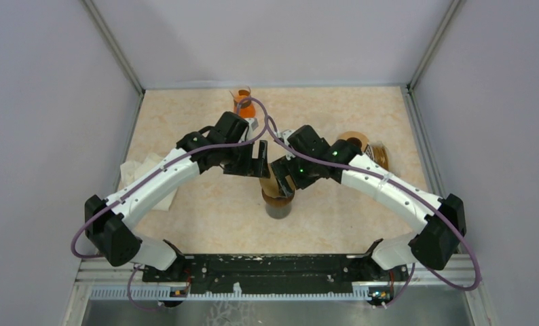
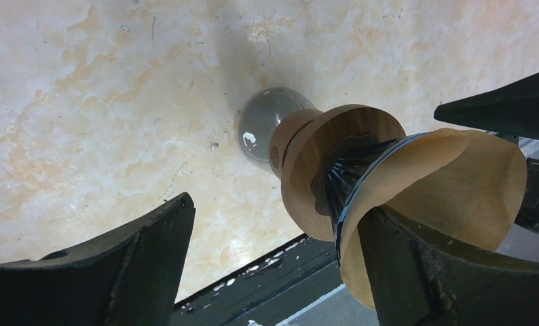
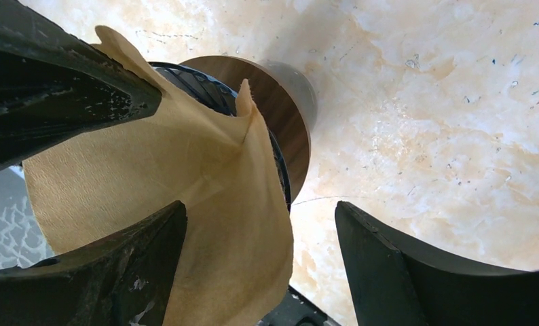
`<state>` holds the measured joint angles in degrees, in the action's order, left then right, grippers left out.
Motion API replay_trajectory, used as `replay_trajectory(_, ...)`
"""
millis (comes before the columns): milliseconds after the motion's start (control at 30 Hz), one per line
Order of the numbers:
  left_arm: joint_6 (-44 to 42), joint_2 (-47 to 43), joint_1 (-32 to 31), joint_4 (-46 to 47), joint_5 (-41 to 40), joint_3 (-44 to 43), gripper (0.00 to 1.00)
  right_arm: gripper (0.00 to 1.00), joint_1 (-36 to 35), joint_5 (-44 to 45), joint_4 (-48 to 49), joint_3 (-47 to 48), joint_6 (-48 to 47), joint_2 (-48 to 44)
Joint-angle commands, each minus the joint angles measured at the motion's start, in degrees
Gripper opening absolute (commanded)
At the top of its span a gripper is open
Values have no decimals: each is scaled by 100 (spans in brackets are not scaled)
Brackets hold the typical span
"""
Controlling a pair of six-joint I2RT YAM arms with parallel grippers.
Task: Place the coffee filter in the dripper
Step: Place the coffee filter in the coffee dripper.
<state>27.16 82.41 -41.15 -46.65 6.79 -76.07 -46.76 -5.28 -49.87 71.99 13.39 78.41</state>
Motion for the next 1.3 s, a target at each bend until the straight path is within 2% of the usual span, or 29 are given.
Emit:
replay_trajectory(0, -44, 78, -16, -2, -88, -24, 93, 81, -39, 112, -104, 229, -208, -30)
replay_trajectory(433, -16, 47, -16, 12, -55, -41, 93, 82, -36, 113, 27, 329, -187, -150)
replay_trajectory(1000, 3, -284, -12, 187, 11, -2, 98, 86, -35, 621, 574, 290, 202, -759)
replay_trajectory(1267, 37, -854, -12, 884, 35, 383, 99, 87, -35, 757, 1053, -82, 265, -1284)
